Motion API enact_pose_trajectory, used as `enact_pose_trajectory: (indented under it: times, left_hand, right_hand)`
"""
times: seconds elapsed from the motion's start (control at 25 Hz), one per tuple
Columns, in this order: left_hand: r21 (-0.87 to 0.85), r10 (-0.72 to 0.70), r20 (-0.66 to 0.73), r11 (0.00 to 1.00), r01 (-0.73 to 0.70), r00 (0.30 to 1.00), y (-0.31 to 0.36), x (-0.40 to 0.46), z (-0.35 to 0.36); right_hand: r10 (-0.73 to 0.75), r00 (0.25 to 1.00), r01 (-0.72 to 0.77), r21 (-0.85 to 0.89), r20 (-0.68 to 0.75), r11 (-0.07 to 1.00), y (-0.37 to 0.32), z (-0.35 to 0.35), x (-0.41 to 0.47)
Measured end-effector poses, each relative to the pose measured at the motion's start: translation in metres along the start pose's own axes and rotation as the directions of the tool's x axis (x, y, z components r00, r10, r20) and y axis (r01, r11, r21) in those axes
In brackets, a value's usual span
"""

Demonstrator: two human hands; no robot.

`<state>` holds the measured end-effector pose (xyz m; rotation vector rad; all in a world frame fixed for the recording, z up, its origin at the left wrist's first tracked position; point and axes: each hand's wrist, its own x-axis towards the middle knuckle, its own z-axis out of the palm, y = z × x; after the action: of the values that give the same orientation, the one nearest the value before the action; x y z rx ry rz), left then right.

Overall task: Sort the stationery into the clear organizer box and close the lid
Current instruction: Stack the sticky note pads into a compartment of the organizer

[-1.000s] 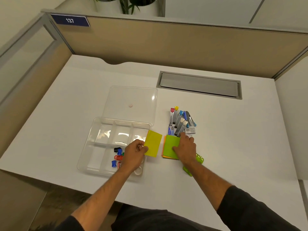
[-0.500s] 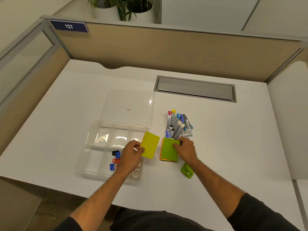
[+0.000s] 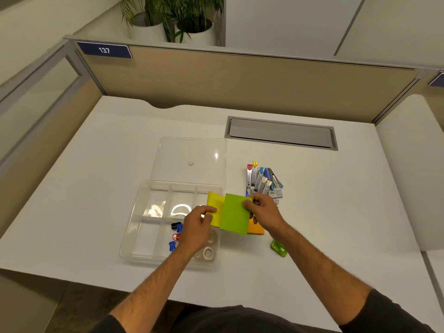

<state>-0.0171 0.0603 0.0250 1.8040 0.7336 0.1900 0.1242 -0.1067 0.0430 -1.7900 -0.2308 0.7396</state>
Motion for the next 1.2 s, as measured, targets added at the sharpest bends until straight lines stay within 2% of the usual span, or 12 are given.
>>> enact_pose_trajectory:
  times: [0.12,0.28,0.36,0.56,0.68,0.76,0.88,0.96,1.08,1.2]
  left_hand:
    - [-0.029,0.021,0.033,0.999,-0.020,0.999,-0.004,0.000,-0.016]
    - [-0.097,0.017,0.064,0.995,-0.011,0.998,-0.012,0.006,-0.037]
    - [-0.059,0.020,0.079,0.998,-0.015,0.997,-0.014,0.010,-0.045]
    - [-0.069,-0.066,0.092,0.995,0.072,0.994,-0.029,0.014,-0.059]
    - [-0.048,-0.084,0.099,0.995,0.089,0.991,-0.034,0.019,-0.066]
    - [-0.059,-0.089,0.107,0.994,0.096,0.990,-0.035,0.023,-0.069]
    - [-0.072,-0.094,0.111,0.992,0.102,0.989,-0.034,0.027,-0.070]
    - [-0.059,-0.100,0.110,0.993,0.107,0.989,-0.035,0.031,-0.069]
    - [-0.039,-0.085,0.121,0.995,0.091,0.989,-0.035,0.036,-0.067]
    - [-0.034,-0.086,0.124,0.995,0.091,0.989,-0.034,0.040,-0.065]
  right_hand:
    - [0.002,1.000,-0.003,0.033,0.006,0.999,-0.007,0.022,-0.004]
    - [0.031,0.998,-0.026,0.087,-0.055,0.996,-0.007,0.047,-0.009]
    - [0.044,0.997,-0.036,0.110,-0.071,0.993,-0.005,0.060,-0.009]
    - [0.082,0.992,-0.067,0.154,-0.094,0.986,0.007,0.087,-0.016]
    - [0.142,0.973,-0.115,0.152,-0.182,0.982,0.017,0.087,-0.016]
    - [0.182,0.927,-0.164,0.081,-0.328,0.983,0.029,0.079,-0.013]
    - [0.154,0.835,-0.292,-0.188,-0.528,0.938,0.056,0.062,-0.007]
    - [0.176,0.821,-0.400,-0.328,-0.544,0.856,0.068,0.052,-0.002]
    - [0.203,0.831,-0.483,-0.490,-0.518,0.726,0.078,0.045,0.003]
    - [0.203,0.813,-0.522,-0.529,-0.545,0.669,0.081,0.051,0.007]
